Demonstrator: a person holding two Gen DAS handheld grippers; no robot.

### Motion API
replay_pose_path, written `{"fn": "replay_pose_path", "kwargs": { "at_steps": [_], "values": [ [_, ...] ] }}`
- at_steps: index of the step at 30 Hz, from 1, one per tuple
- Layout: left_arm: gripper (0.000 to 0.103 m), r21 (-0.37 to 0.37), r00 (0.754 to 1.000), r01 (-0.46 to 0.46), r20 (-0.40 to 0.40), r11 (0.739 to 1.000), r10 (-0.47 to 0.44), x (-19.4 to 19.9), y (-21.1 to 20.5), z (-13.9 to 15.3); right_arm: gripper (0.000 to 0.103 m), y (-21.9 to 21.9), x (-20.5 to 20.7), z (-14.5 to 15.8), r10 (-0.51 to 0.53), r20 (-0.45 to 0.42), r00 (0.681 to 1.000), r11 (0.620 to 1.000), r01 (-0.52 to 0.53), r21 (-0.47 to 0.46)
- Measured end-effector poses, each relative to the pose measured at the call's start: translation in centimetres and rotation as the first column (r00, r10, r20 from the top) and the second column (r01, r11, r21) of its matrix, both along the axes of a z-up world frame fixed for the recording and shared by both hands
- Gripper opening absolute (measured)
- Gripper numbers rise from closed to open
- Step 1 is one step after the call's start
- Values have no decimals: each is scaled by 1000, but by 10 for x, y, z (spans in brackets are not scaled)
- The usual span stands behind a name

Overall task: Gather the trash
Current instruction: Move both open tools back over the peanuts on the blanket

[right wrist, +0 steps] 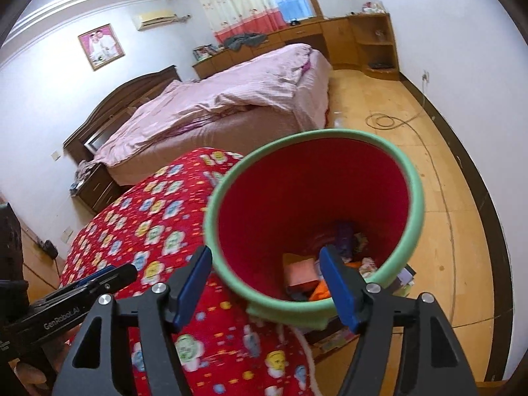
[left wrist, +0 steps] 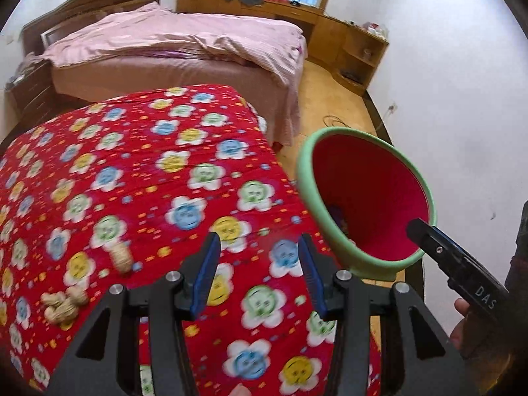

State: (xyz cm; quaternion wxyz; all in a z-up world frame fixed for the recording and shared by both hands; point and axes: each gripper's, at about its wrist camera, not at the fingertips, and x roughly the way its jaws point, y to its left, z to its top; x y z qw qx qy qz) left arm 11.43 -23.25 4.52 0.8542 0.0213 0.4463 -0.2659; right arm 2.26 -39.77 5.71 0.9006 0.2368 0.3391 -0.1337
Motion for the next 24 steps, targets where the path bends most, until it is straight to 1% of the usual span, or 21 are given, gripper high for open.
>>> {"fn": "replay_pose_path", "kwargs": {
  "at_steps": [9,15,24],
  "values": [
    [49,-1,994,-91,52,996,91,1,61,17,75,58,-1,23,73,46,996,997,-72,-24],
    [49,1,986,-148,74,989,148,-5,98,24,82,94,-2,33,105,65,992,994,-102,-51],
    [49,-4,961,-248,123,969,247,-23,140,33,85,135,-16,46,142,101,985,986,-133,-98]
  ]
}}
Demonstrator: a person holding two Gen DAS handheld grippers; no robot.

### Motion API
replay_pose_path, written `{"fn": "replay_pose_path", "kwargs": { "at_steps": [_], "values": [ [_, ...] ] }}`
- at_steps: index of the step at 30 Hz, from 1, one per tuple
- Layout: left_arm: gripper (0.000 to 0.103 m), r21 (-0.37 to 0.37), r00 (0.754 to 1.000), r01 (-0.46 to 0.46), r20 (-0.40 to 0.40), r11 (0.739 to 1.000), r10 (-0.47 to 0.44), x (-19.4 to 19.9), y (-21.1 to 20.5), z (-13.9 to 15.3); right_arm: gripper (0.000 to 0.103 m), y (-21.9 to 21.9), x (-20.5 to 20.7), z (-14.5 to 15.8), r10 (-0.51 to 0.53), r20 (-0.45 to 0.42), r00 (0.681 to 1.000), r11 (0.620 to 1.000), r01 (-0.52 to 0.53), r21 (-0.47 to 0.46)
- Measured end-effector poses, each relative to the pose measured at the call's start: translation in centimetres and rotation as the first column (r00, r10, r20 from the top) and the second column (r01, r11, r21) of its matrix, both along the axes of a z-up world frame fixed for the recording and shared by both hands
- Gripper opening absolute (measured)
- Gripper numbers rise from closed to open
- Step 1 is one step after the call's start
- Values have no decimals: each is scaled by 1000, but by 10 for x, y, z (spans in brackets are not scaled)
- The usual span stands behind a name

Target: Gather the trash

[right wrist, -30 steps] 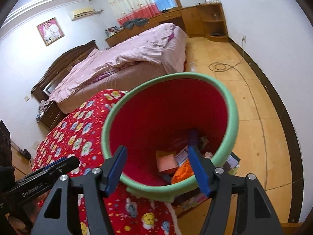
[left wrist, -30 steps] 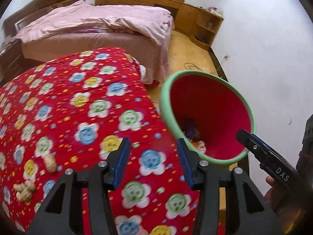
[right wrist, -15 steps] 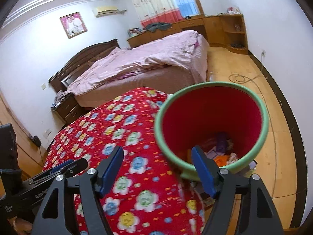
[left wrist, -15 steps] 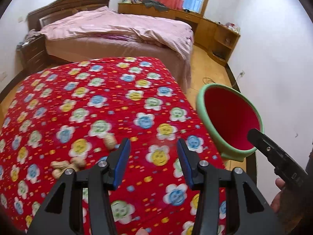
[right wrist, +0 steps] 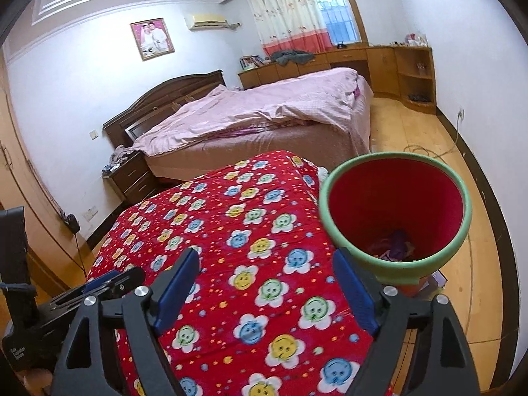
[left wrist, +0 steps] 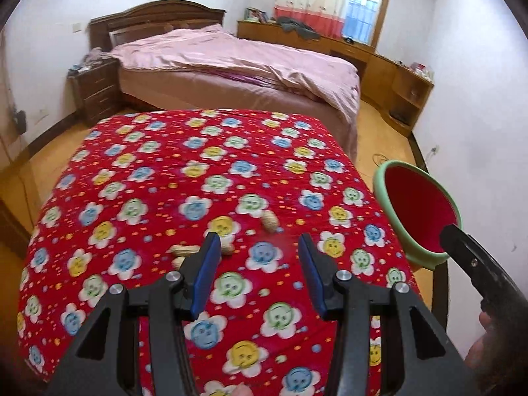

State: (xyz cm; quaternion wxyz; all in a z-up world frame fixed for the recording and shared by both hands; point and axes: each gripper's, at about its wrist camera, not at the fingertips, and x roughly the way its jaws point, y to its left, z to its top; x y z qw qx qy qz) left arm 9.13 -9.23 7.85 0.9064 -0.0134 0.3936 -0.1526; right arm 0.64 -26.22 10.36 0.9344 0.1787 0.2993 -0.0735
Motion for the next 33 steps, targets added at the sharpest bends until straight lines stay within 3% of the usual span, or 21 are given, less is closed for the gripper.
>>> {"fn": "replay_pose_path", "kwargs": {
  "at_steps": [15,33],
  "values": [
    [49,41,990,-105,94,994,101,-25,33,2,86,37,-15,-8,33,11,999,999,-33,-39],
    [49,34,985,-129,122,991,124,-32,42,5,86,50,-18,-8,59,21,998,997,-58,-52]
  ]
}}
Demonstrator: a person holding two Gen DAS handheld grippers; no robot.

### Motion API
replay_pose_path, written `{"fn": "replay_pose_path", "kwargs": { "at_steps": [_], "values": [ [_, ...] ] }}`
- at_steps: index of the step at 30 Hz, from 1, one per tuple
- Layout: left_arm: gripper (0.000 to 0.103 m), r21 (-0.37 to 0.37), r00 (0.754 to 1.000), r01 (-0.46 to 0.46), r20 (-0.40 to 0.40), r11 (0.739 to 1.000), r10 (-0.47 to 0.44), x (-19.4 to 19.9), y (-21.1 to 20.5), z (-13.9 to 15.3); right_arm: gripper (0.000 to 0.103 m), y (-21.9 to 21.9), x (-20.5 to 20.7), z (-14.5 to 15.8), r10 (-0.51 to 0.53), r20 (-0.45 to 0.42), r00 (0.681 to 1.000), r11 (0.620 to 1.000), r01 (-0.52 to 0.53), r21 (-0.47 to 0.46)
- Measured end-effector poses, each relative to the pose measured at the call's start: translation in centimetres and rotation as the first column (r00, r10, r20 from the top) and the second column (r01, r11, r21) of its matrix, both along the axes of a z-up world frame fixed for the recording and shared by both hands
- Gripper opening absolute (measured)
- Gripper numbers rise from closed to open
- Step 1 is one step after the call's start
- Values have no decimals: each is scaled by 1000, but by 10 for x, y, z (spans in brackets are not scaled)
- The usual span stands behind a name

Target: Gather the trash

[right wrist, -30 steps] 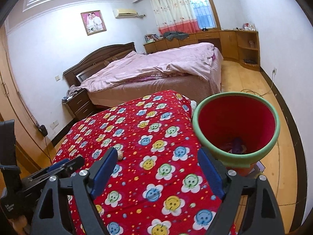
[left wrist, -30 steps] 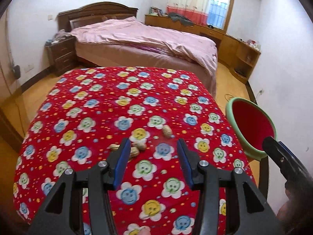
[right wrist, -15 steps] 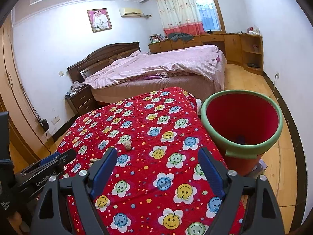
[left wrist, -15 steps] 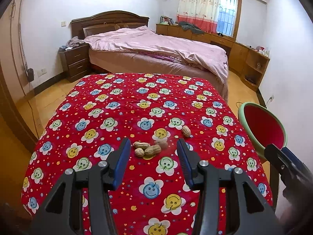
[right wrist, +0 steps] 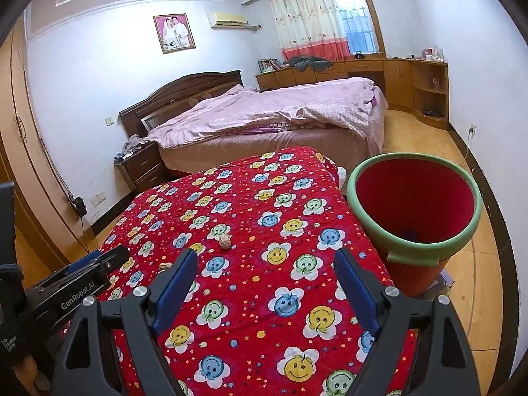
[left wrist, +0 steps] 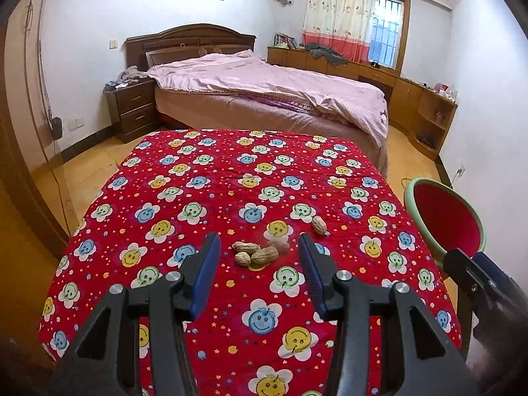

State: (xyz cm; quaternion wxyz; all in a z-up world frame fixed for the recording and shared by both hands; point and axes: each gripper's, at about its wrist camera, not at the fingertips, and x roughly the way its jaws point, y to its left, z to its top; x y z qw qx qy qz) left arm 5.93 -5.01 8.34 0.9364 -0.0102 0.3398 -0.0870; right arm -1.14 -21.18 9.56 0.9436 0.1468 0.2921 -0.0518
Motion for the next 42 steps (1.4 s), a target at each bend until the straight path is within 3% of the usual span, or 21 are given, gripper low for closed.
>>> {"fn": "replay_pose_path", "kwargs": {
  "at_steps": [42],
  "values": [
    [49,-2,1000,0,22,1000,0,-7,2,11,86,5,-7,10,5,33,999,1000,-4,-10]
  ]
}}
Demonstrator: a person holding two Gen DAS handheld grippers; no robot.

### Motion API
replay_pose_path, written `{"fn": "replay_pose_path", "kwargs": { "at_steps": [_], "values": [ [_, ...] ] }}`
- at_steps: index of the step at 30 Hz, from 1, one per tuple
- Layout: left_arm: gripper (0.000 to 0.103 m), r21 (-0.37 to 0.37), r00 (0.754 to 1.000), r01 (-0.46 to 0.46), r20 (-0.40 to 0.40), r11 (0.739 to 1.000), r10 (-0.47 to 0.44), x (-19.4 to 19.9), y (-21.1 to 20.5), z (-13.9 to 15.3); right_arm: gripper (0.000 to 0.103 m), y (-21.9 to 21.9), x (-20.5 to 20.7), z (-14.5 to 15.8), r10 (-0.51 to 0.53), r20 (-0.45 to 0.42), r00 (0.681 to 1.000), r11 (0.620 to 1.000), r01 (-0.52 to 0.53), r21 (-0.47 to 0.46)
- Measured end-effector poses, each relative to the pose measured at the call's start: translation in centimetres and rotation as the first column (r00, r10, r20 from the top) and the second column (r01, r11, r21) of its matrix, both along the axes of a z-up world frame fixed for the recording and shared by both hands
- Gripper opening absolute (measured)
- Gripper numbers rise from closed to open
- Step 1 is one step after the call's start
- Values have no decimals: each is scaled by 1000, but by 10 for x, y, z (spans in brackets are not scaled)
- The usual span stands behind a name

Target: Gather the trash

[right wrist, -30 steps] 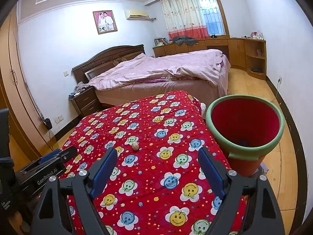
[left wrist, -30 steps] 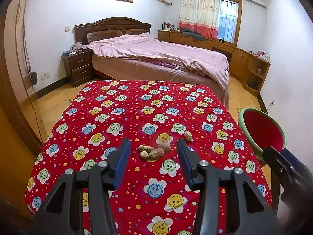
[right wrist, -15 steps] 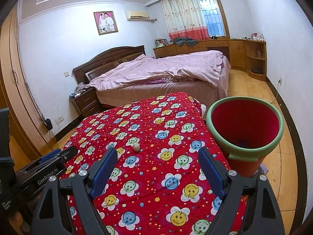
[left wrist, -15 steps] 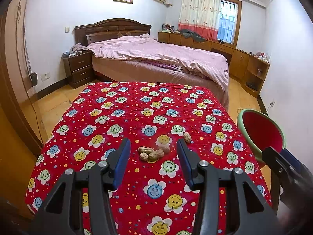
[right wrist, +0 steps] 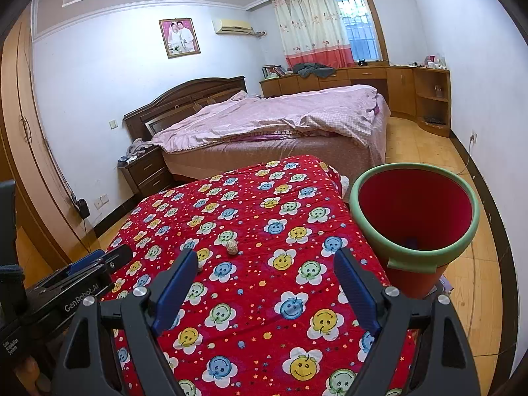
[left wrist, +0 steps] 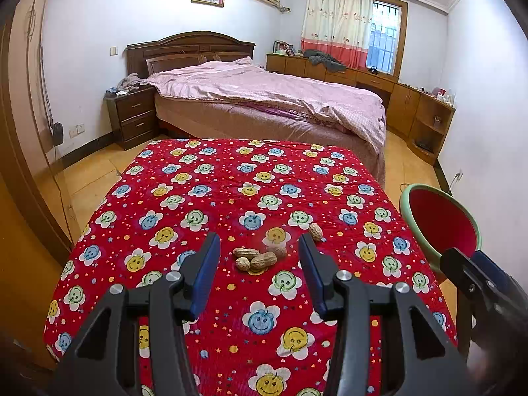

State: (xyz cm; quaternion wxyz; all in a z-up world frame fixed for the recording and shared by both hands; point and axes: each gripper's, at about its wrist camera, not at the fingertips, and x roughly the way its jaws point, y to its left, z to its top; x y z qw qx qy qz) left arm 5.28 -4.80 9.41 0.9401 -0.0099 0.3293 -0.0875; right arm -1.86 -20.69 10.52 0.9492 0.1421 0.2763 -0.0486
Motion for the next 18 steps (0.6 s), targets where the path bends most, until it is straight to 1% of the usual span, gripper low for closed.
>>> {"fn": "replay_pose_path", "kwargs": {
  "at_steps": [18],
  "values": [
    [49,1,1000,0,1,1000,0,-1,1,0,86,0,0,-1,1,-2,1000,1000,-1,1]
  ]
}}
